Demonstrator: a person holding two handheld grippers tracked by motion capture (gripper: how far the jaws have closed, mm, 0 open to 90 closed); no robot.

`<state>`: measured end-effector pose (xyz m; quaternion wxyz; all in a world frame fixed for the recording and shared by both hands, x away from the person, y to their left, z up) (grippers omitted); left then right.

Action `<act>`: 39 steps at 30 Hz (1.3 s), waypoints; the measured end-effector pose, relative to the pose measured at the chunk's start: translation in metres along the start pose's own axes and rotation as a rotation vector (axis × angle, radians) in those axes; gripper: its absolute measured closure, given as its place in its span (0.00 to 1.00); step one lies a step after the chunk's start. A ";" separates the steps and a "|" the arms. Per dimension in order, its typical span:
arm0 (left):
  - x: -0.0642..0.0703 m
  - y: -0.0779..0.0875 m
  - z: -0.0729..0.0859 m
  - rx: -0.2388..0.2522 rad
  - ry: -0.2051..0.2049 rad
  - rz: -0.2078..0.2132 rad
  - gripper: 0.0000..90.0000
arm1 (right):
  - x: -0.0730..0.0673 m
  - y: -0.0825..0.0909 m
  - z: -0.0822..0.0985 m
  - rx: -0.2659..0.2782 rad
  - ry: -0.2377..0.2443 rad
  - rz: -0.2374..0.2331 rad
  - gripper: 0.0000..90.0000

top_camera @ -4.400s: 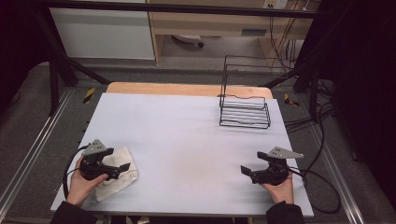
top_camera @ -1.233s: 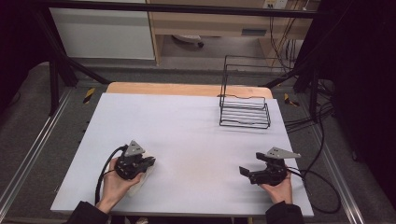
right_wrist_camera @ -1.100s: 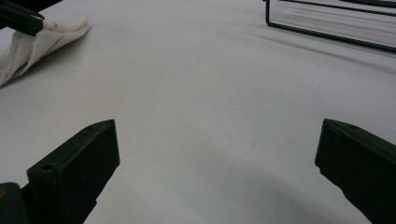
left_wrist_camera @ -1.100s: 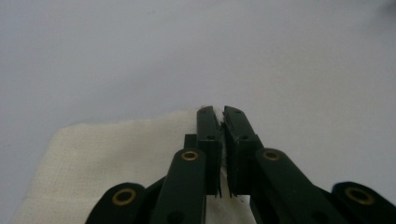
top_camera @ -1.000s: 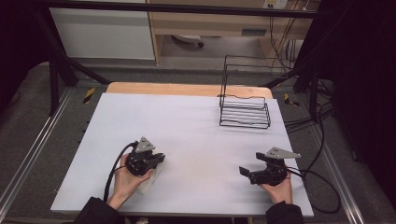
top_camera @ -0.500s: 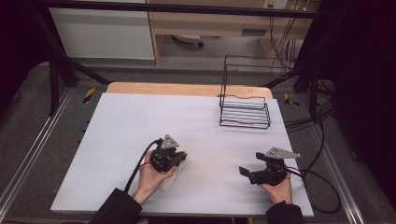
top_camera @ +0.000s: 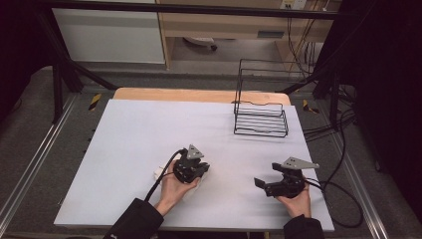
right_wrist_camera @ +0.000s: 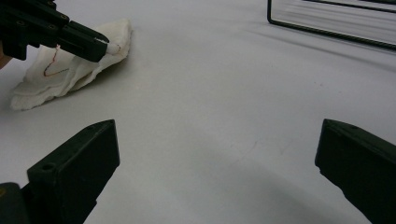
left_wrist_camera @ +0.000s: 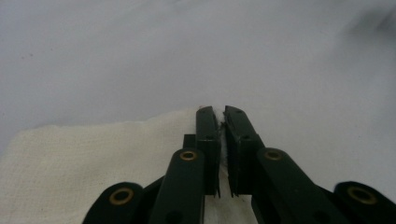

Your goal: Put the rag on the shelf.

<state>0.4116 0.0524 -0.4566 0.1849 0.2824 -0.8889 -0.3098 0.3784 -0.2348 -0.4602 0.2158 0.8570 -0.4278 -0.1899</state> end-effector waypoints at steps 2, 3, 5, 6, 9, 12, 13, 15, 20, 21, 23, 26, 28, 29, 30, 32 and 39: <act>-0.003 0.004 -0.001 0.005 0.015 0.027 0.87 | -0.001 0.000 0.000 0.003 0.001 0.002 0.01; -0.005 0.008 -0.002 0.012 0.012 0.037 0.87 | -0.001 0.000 0.000 0.003 0.001 0.002 0.01; -0.010 0.020 -0.005 0.024 0.013 0.041 0.76 | -0.002 -0.001 0.000 0.002 -0.005 0.004 0.01; -0.016 0.029 -0.006 0.031 0.007 0.039 0.71 | -0.002 -0.001 0.000 0.001 0.000 0.005 0.00; -0.031 0.051 -0.005 0.027 -0.010 0.009 0.58 | -0.004 -0.002 -0.001 0.002 0.004 0.002 0.01; -0.048 0.071 0.004 0.005 -0.019 -0.030 0.49 | -0.007 -0.003 -0.002 0.004 0.004 0.001 0.00; -0.053 0.075 0.007 0.002 -0.023 -0.041 0.48 | -0.008 -0.004 -0.003 0.005 0.001 0.000 0.00; -0.064 0.085 0.019 -0.009 -0.011 -0.057 0.46 | -0.012 -0.006 -0.004 0.002 0.005 0.000 0.01; -0.090 0.099 0.054 -0.026 0.043 -0.072 0.52 | -0.018 -0.011 -0.005 -0.015 0.005 0.004 0.01; -0.094 0.099 0.060 -0.029 0.061 -0.073 0.54 | -0.021 -0.013 -0.006 -0.020 -0.002 0.000 0.02; -0.098 0.099 0.068 -0.045 0.071 -0.081 0.56 | -0.024 -0.016 -0.008 -0.023 -0.008 -0.003 0.03; -0.101 0.098 0.071 -0.026 0.087 -0.058 0.60 | -0.031 -0.021 -0.011 -0.027 -0.010 -0.005 0.03; -0.101 0.097 0.072 -0.034 0.123 -0.033 0.60 | -0.037 -0.024 -0.014 -0.019 -0.015 -0.015 0.04; -0.099 0.095 0.073 -0.042 0.129 -0.025 0.62 | -0.039 -0.026 -0.015 -0.018 -0.012 -0.019 0.05; -0.098 0.094 0.074 -0.055 0.122 -0.032 0.63 | -0.042 -0.028 -0.017 -0.015 -0.002 -0.024 0.06; -0.096 0.090 0.076 -0.074 0.137 -0.009 0.64 | -0.047 -0.032 -0.019 -0.016 0.001 -0.030 0.07; -0.091 0.088 0.077 -0.080 0.128 0.005 0.83 | -0.069 -0.054 -0.026 -0.040 0.019 -0.037 0.10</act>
Point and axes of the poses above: each handheld gripper's, and its own axes: y roughly backward along the jaws, z roughly out of its underside, x roughly to its right, the point moved 4 cm from there along -y, roughly forward along the jaws, and after that the axes turned 6 degrees about z, right-handed, at the moved point
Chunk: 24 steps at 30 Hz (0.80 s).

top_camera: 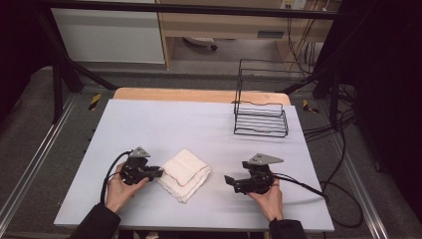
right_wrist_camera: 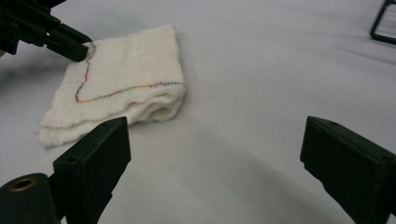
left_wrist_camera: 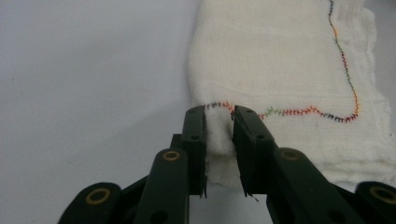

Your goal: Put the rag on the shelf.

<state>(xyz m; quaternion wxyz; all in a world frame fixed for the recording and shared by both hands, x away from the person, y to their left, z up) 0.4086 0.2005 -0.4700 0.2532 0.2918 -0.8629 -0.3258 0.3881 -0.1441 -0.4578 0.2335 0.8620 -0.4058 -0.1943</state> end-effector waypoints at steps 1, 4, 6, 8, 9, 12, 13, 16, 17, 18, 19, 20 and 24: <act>0.001 0.000 0.000 0.000 0.003 -0.001 0.85 | -0.007 -0.007 -0.003 -0.002 0.002 -0.004 0.12; 0.002 -0.001 0.001 0.002 0.008 -0.008 0.86 | -0.015 -0.016 -0.006 -0.010 -0.009 -0.018 0.16; 0.003 -0.001 0.001 0.002 0.003 -0.017 0.87 | -0.021 -0.025 -0.009 -0.017 -0.014 -0.007 0.19; 0.003 -0.001 0.001 0.001 -0.002 -0.020 0.88 | -0.025 -0.035 -0.012 -0.026 -0.005 0.009 0.24; 0.004 -0.001 0.001 -0.001 -0.003 -0.020 0.89 | -0.027 -0.041 -0.012 -0.033 -0.006 0.022 0.25; 0.003 -0.001 0.001 -0.005 0.000 -0.017 0.90 | -0.032 -0.053 -0.014 -0.045 -0.015 0.035 0.33; 0.003 -0.001 0.000 -0.004 0.002 -0.017 0.90 | -0.033 -0.056 -0.015 -0.048 -0.031 0.036 0.36; 0.003 -0.001 0.000 -0.007 0.002 -0.017 0.91 | -0.037 -0.065 -0.018 -0.062 -0.055 0.042 0.43; 0.003 -0.001 0.000 -0.006 0.002 -0.017 0.91 | -0.039 -0.068 -0.018 -0.073 -0.060 0.037 0.45; 0.003 -0.001 0.000 -0.006 0.003 -0.017 0.91 | -0.040 -0.070 -0.018 -0.080 -0.062 0.044 0.47; 0.003 -0.001 0.000 -0.005 0.002 -0.017 0.91 | -0.040 -0.072 -0.018 -0.094 -0.058 0.054 0.50; 0.003 -0.001 0.000 -0.007 0.001 -0.016 0.91 | -0.041 -0.073 -0.017 -0.100 -0.055 0.058 0.53; 0.002 0.000 0.000 -0.006 0.010 -0.013 0.91 | -0.044 -0.074 -0.013 -0.109 -0.060 0.060 0.58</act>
Point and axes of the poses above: each handheld gripper's, and its own axes: y roughly backward along the jaws, z roughly out of its underside, x roughly to its right, the point moved 4 cm from there along -y, roughly forward along the jaws, and after that the axes turned 6 degrees about z, right-handed, at the moved point
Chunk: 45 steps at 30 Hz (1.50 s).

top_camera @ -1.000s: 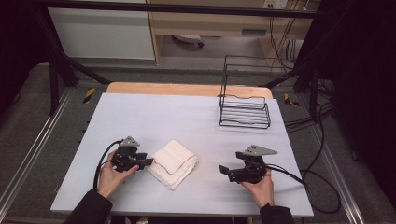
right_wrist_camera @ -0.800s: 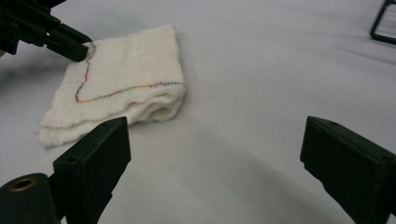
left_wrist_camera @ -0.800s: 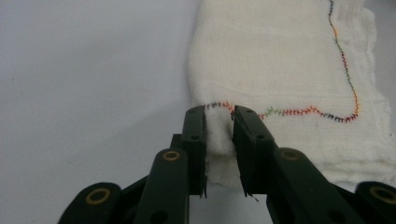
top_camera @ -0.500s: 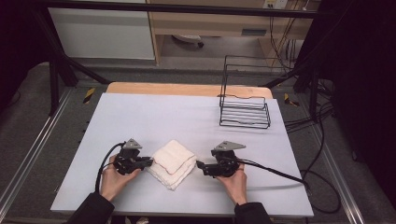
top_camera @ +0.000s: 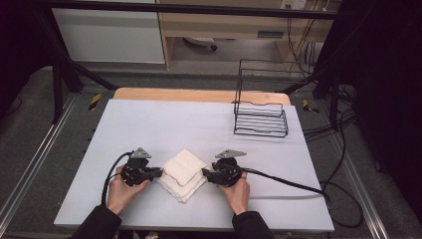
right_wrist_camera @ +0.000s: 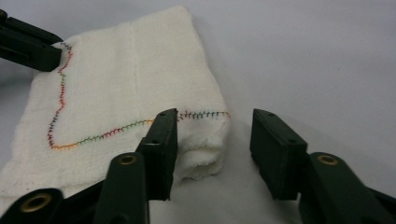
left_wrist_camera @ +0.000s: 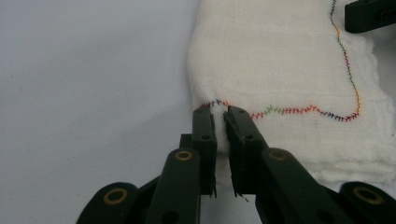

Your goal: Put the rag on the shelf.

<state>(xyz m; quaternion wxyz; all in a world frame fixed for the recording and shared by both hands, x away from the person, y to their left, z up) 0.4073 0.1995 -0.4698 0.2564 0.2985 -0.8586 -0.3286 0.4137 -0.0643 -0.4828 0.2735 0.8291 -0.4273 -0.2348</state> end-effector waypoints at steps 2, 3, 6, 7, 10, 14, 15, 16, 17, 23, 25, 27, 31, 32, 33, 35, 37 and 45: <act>0.000 0.000 0.000 0.000 0.016 0.007 0.91 | -0.002 0.001 0.001 -0.012 -0.018 -0.024 0.71; 0.000 0.000 0.000 0.002 0.023 0.009 0.91 | -0.002 0.001 0.001 -0.012 -0.018 -0.024 0.71; 0.000 0.000 0.000 0.001 0.035 0.005 0.92 | -0.004 0.001 0.002 -0.030 -0.054 -0.048 0.84; 0.000 0.001 0.000 0.000 0.037 0.004 0.92 | -0.005 0.002 0.001 -0.029 -0.054 -0.053 0.88; 0.002 0.002 0.000 -0.002 0.047 0.000 0.93 | -0.004 0.006 -0.003 -0.016 -0.056 -0.061 0.92; 0.011 0.007 0.001 -0.008 0.088 0.033 0.93 | -0.002 0.011 -0.009 0.001 -0.057 -0.073 0.93; 0.014 0.007 0.001 -0.005 0.098 0.043 0.93 | 0.002 0.013 -0.014 0.003 -0.054 -0.070 0.93; 0.018 0.009 0.002 -0.009 0.103 0.047 0.93 | 0.002 0.013 -0.014 0.003 -0.054 -0.070 0.93; 0.025 0.009 0.002 -0.008 0.104 0.046 0.93 | 0.006 0.014 -0.019 -0.008 -0.049 -0.067 0.93; 0.057 0.004 0.010 -0.006 0.056 0.003 0.92 | 0.012 0.007 -0.024 -0.008 0.023 -0.045 0.91; 0.060 0.004 0.014 -0.002 0.042 -0.015 0.91 | 0.013 0.003 -0.023 -0.007 0.034 -0.037 0.91; 0.059 0.004 0.015 0.004 0.036 -0.017 0.90 | 0.013 -0.003 -0.021 0.001 0.044 -0.028 0.91; 0.058 0.004 0.014 -0.005 0.006 -0.026 0.80 | 0.013 -0.003 -0.020 0.031 0.058 -0.010 0.76; 0.058 0.005 0.013 -0.001 -0.005 -0.028 0.77 | 0.012 0.001 -0.022 0.045 0.058 -0.013 0.74; 0.059 0.006 0.011 0.009 -0.017 -0.022 0.77 | 0.012 0.001 -0.022 0.045 0.058 -0.013 0.74; 0.057 0.010 0.006 0.034 -0.030 -0.023 0.63 | 0.013 0.012 -0.029 0.091 0.079 -0.021 0.55; 0.051 0.014 0.000 0.046 -0.032 -0.019 0.58 | 0.013 0.016 -0.030 0.099 0.080 -0.015 0.50; 0.017 0.019 -0.031 0.126 0.002 -0.023 0.32 | 0.029 0.041 -0.019 0.080 0.102 0.000 0.16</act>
Point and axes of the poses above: each handheld gripper's, and its own axes: y roughly backward along the jaws, z roughly out of its underside, x roughly to its right, the point moved 4 cm from there along -y, roughly forward along the jaws, and after that the axes turned 6 degrees about z, right-handed, at the moved point
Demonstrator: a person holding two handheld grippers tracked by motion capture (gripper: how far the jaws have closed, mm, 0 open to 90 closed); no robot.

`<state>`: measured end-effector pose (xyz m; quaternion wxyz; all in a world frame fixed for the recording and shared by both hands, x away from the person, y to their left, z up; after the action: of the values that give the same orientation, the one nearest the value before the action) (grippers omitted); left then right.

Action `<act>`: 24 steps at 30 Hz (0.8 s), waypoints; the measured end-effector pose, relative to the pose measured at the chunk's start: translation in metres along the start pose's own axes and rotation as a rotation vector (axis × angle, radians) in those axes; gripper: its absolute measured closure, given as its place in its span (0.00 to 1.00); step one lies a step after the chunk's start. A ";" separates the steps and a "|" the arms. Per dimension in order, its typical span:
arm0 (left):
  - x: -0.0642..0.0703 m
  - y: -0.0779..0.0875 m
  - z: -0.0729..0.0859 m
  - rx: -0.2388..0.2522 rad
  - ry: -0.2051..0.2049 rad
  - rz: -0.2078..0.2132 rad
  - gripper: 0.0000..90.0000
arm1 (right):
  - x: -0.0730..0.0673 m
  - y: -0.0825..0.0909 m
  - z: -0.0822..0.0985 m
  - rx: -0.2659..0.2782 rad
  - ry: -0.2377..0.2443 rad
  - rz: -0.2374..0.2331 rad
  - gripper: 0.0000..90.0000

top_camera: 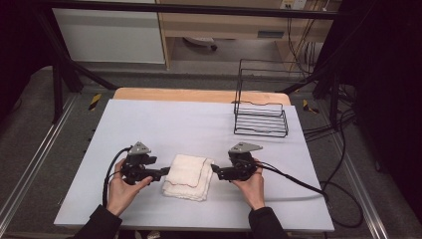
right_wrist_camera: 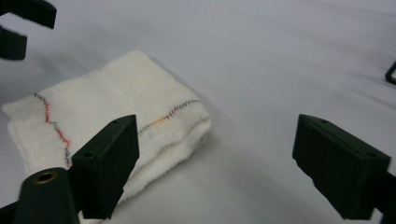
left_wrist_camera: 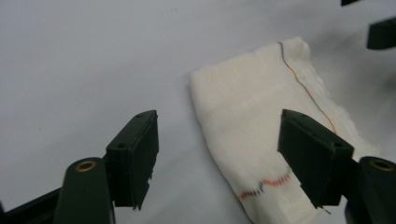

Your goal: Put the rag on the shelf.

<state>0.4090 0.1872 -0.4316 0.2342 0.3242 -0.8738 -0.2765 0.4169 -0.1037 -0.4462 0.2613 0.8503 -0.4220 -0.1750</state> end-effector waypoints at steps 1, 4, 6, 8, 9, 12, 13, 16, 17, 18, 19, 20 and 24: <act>-0.004 -0.002 -0.003 0.004 0.006 -0.005 0.29 | 0.006 0.004 0.005 -0.006 -0.009 0.006 0.12; -0.012 -0.013 -0.010 -0.009 0.008 -0.012 0.28 | 0.011 0.008 0.011 -0.014 -0.011 0.006 0.09; -0.014 -0.020 -0.013 -0.010 0.010 -0.009 0.28 | 0.014 0.010 0.016 -0.026 -0.009 0.008 0.06; -0.016 -0.028 -0.015 -0.013 0.016 -0.002 0.28 | 0.016 0.014 0.022 -0.033 -0.011 0.008 0.05; -0.016 -0.033 -0.016 -0.012 0.016 -0.009 0.28 | 0.017 0.015 0.023 -0.034 -0.004 0.006 0.04; -0.017 -0.042 -0.018 -0.016 -0.004 -0.024 0.31 | 0.019 0.018 0.026 -0.024 -0.014 -0.001 0.03; -0.017 -0.046 -0.018 -0.026 -0.011 -0.031 0.31 | 0.019 0.019 0.027 -0.016 -0.022 -0.004 0.03; -0.017 -0.056 -0.018 -0.034 -0.011 -0.038 0.34 | 0.020 0.021 0.029 -0.006 -0.027 -0.001 0.02; -0.018 -0.059 -0.017 -0.042 -0.010 -0.038 0.37 | 0.019 0.021 0.030 -0.008 -0.026 0.002 0.02; -0.018 -0.061 -0.016 -0.050 -0.008 -0.041 0.39 | 0.019 0.021 0.030 -0.008 -0.021 0.001 0.02; -0.019 -0.063 -0.015 -0.054 -0.003 -0.043 0.41 | 0.018 0.021 0.031 -0.012 -0.025 -0.001 0.02; -0.019 -0.064 -0.015 -0.057 0.000 -0.041 0.44 | 0.018 0.020 0.031 -0.013 -0.024 -0.002 0.02; -0.017 -0.069 -0.015 -0.054 0.004 -0.033 0.57 | 0.017 0.019 0.031 -0.014 -0.027 -0.006 0.03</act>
<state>0.4593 0.1502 -0.4686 0.2399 0.3326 -0.8601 -0.3033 0.3985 -0.1368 -0.4611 0.2613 0.8473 -0.4216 -0.1901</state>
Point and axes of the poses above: each handheld gripper's, and its own axes: y roughly backward along the jaws, z roughly out of its underside, x roughly to its right, the point moved 4 cm from there along -y, roughly forward along the jaws, and after that the axes turned 6 degrees about z, right-handed, at the moved point
